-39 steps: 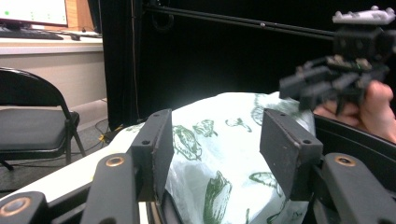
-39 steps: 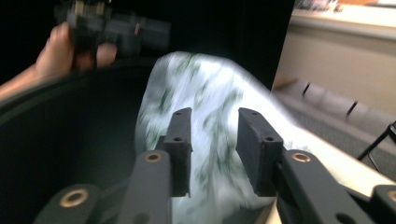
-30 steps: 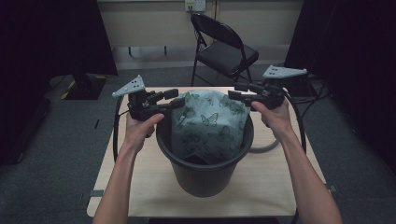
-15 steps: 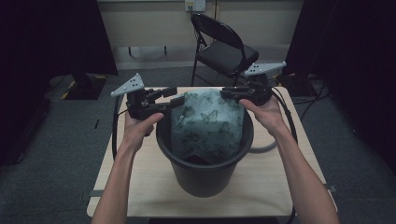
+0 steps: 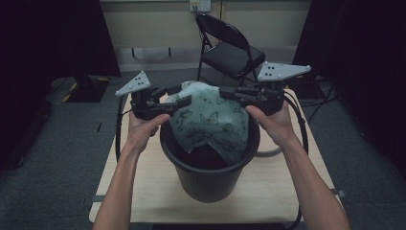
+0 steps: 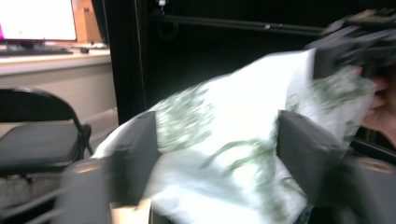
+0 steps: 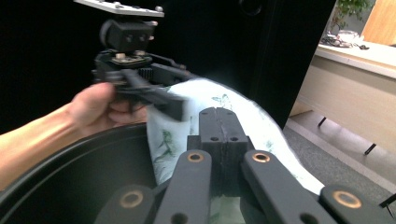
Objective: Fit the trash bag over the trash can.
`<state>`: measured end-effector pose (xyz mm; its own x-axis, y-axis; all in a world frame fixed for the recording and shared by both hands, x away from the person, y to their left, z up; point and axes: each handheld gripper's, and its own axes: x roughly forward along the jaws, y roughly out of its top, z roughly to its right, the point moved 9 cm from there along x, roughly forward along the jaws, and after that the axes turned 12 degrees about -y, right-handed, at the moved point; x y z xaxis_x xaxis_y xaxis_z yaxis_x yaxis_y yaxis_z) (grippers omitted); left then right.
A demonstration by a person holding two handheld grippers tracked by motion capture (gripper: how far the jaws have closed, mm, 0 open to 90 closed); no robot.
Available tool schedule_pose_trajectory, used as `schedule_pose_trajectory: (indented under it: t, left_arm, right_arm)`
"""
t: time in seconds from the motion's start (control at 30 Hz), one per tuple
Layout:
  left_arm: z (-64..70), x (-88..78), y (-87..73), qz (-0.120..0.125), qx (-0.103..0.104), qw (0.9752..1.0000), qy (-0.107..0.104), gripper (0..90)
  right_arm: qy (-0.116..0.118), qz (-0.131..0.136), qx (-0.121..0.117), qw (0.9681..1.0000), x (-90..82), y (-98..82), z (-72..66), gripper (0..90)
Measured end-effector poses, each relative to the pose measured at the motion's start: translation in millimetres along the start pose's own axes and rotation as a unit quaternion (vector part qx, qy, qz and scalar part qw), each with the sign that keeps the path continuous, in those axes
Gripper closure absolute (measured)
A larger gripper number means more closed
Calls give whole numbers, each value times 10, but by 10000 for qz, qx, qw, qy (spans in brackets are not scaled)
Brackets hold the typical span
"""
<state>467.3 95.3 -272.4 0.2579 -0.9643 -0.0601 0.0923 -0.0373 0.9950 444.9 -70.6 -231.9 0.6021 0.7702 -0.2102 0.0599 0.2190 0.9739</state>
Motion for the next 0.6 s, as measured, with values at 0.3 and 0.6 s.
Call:
schedule_pose_trajectory:
  t: [0.3,0.6]
  left_arm:
    - [230,88,-104,-342,363,9968,-622,898]
    - [285,24,-154,-372,343,9960,-733,898]
  right_arm:
    - [-20,252,215,9995,-244,-153,73,677]
    - [-323,-307,722,9964,31,-453,658,524]
